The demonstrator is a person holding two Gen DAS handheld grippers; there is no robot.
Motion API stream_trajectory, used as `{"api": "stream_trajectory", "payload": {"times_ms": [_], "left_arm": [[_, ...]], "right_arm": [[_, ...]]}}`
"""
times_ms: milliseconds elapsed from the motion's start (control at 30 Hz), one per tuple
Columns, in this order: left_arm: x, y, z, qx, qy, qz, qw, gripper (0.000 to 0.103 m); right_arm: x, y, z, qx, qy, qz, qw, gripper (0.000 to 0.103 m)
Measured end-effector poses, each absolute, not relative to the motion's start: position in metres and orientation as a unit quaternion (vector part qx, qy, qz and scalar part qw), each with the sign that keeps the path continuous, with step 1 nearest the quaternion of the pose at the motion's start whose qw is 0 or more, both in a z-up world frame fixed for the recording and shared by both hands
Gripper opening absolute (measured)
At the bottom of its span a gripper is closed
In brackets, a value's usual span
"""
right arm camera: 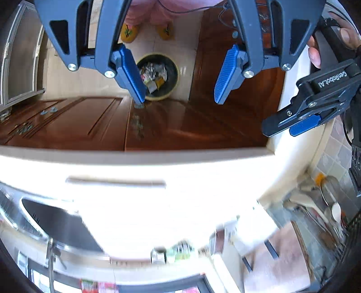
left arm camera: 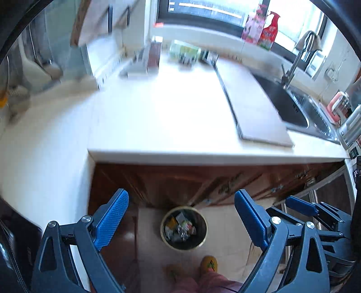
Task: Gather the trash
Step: 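Raise both tools back up to the counter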
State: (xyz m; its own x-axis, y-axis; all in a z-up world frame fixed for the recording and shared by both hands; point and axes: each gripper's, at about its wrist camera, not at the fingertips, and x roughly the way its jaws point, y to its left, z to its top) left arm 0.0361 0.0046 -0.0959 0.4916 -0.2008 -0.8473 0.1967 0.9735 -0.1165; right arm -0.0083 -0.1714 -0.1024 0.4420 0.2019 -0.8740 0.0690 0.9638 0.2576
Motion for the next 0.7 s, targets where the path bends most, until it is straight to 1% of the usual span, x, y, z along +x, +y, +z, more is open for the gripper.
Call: {"api": "stream_trajectory", "payload": {"times_ms": [167, 400, 600, 700], "left_arm": [[0.042, 0.004, -0.053, 0.021, 0.463, -0.112, 0.879, 0.094], [0.053, -0.002, -0.011, 0.049, 0.424, -0.110, 0.898, 0.094], [0.080, -0.007, 0.021, 0.054, 0.408, -0.110, 0.905, 0.094], [0.098, -0.013, 0.031, 0.072, 0.397, -0.102, 0.909, 0.094]], "right_arm": [[-0.004, -0.167, -0.060, 0.125, 0.493, 0.026, 0.860, 0.064], [0.011, -0.162, -0.008, 0.116, 0.455, 0.021, 0.882, 0.064], [0.037, -0.169, 0.024, 0.119, 0.436, 0.023, 0.892, 0.064], [0.058, -0.174, 0.034, 0.131, 0.431, 0.032, 0.892, 0.064]]}}
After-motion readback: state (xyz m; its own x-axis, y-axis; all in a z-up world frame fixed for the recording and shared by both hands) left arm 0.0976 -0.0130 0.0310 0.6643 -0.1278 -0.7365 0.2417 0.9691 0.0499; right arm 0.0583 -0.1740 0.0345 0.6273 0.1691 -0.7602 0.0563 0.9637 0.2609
